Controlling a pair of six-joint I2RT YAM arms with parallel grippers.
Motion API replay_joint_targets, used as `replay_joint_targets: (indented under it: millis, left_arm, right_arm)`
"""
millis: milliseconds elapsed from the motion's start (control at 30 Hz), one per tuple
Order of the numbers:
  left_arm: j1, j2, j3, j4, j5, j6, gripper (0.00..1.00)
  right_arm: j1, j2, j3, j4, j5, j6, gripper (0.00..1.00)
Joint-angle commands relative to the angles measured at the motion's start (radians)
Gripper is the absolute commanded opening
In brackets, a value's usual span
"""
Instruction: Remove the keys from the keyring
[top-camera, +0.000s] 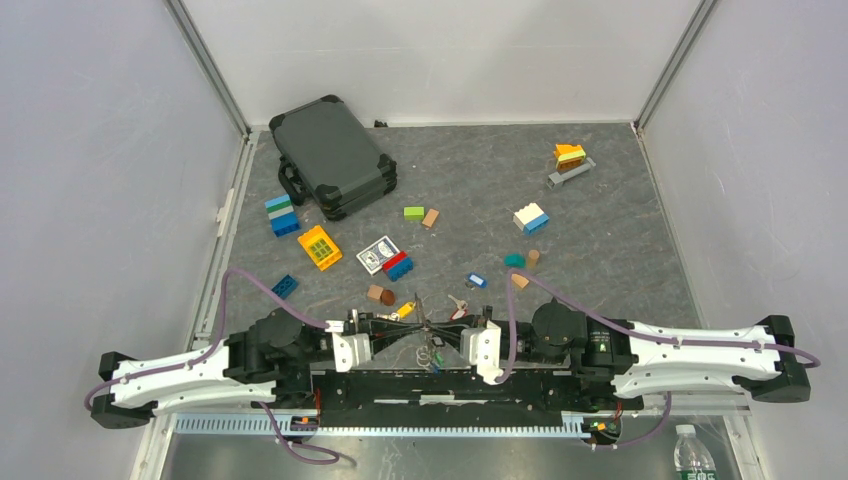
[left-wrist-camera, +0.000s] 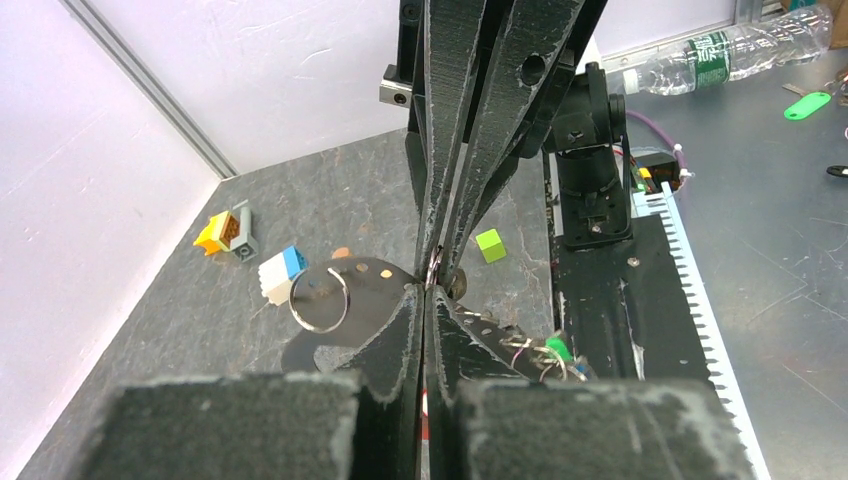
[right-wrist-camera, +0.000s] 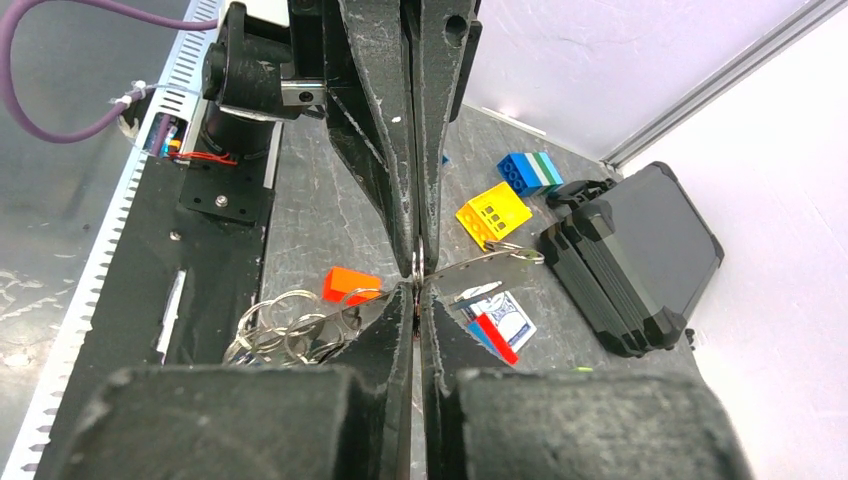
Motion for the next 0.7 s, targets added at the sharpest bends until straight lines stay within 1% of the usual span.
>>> replay_joint_targets:
  millis: [0, 133, 167, 267, 300, 433, 667]
  left_arm:
    - [-0.001, -0.005, -0.001, 0.098, 0.017, -0.024, 0.02]
    - [-0.001, -0.002, -0.004, 0.093, 0.004, -0.022, 0.02]
    - [-0.002, 0.000, -0.002, 0.084, -0.002, -0.022, 0.04]
    - [-0.003, 0.010, 0.012, 0.050, -0.018, -0.016, 0.15]
    - [-0.003, 0.013, 0.019, 0.035, -0.022, -0.012, 0.21]
    - [-0.002, 0.041, 0.049, -0.019, -0.026, 0.006, 0.31]
    - [-0.001, 0.117, 0.116, -0.127, -0.020, 0.051, 0.33]
  right_arm:
    - [0.003, -0.019, -0.013, 0.051, -0.003, 0.003, 0.00]
    - [0.003, -0.023, 0.004, 0.019, 0.011, -0.003, 0.00]
    - [0.003, -0.020, 0.015, 0.003, 0.021, -0.003, 0.00]
    - [0.002, 0.004, 0.071, -0.092, 0.038, -0.008, 0.00]
    - [0.003, 0.015, 0.090, -0.128, 0.046, -0.008, 0.00]
    - [0.003, 0.051, 0.156, -0.220, 0.071, -0.008, 0.00]
    - [0.003, 0.099, 0.224, -0.318, 0.102, 0.006, 0.00]
